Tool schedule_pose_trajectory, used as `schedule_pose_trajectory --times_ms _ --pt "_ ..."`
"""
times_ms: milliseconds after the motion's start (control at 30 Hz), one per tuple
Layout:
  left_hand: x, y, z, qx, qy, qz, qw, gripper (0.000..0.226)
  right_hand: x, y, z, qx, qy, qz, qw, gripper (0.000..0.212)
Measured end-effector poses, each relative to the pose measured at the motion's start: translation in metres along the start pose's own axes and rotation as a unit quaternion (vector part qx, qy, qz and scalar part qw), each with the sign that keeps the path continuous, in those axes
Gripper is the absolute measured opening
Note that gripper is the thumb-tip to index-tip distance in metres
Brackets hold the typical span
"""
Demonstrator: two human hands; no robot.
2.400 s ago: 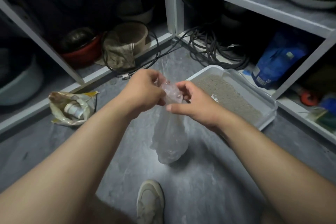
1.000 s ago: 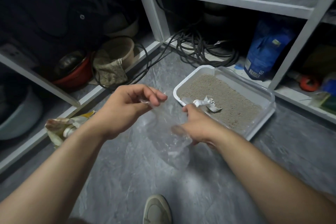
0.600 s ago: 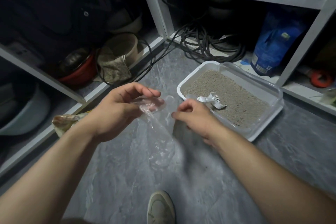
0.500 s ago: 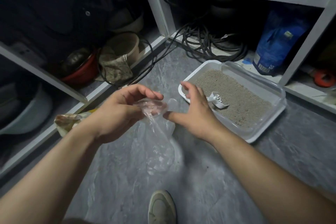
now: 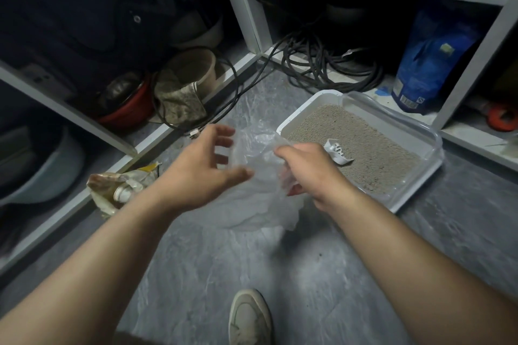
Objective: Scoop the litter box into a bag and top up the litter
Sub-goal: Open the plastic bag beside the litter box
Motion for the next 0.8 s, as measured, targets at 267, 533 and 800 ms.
schedule_pose_trajectory --times_ms 267,533,800 --pt "-0.027 -0.009 -0.003 -0.200 -0.042 0.343 0.917 0.035 -0.020 0.000 0.001 0.020 -0.108 -0.124 0.986 0.014" --pt "-0.033 -0.019 -0.015 -0.032 0.212 -0.070 0.974 0.032 -0.025 -0.001 0.000 0.053 -0.165 -0.277 0.945 0.013" --pt "0.010 0.019 0.004 0.161 -0.011 -0.236 0.958 0.076 -0.014 0.000 -0.003 0.067 -0.208 -0.313 0.924 0.021"
Point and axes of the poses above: each hand's wrist, its own z-axis away from the middle knuckle, its own x-axis out of the palm, y = z × x, the point moved 2 cm from there along -z, towards the middle knuckle, and after that the axes turned 5 degrees about -x, right-handed, at the moved point
